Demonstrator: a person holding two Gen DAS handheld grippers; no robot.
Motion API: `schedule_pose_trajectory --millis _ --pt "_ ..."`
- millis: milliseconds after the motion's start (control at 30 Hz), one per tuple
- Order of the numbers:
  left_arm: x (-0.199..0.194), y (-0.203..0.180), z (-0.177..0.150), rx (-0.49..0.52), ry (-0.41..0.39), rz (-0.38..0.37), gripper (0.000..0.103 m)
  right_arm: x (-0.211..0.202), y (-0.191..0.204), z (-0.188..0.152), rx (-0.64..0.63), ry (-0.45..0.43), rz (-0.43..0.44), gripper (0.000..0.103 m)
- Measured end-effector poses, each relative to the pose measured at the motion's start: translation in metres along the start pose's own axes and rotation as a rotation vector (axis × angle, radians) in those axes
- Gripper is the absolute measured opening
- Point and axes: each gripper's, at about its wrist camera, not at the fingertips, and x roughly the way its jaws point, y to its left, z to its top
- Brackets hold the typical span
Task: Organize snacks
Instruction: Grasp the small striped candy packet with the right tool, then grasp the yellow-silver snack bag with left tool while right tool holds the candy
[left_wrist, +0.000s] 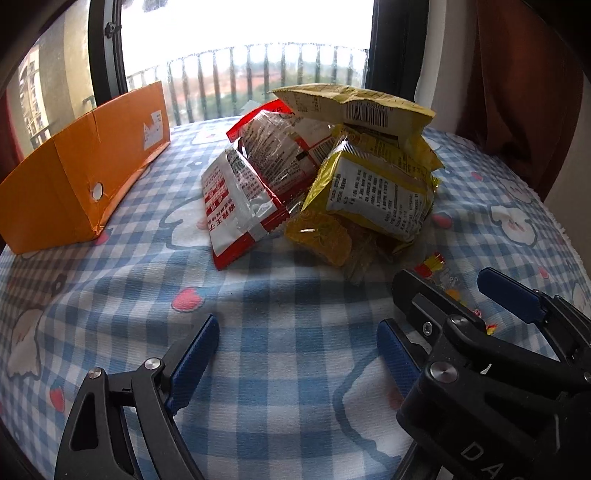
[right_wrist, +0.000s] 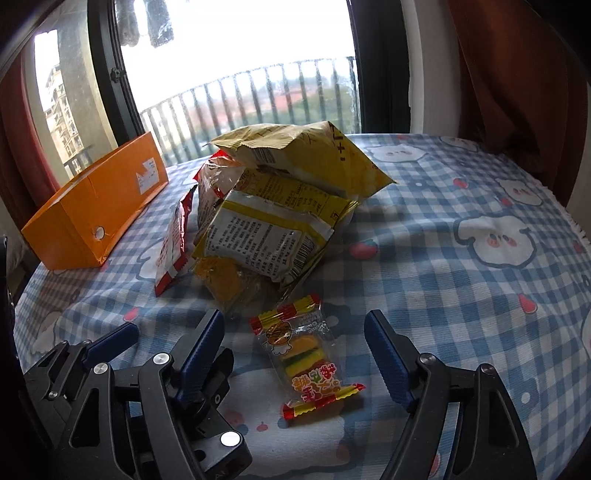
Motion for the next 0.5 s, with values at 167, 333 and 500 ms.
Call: schedule_pose_trajectory --millis 167,333,500 --pt "-0.0001 -0.0061 -0.0019 0.032 -0.005 0.011 0.089 0.0098 -0.0054 -0.0034 0.023 0.055 0.006 0.052" --pt "-0.0016 -0.0060 -0.0023 0.035 -0.008 0.007 0.088 0.0088 -0.0065 -0.0051 0.020 0.057 0.002 0.038" --pt "-0.0023 -0.0094 -0.0025 0.058 -0.009 -0.006 0.088 0.0044 -0.0060 -0.0057 0.025 0.053 -0.008 0.036"
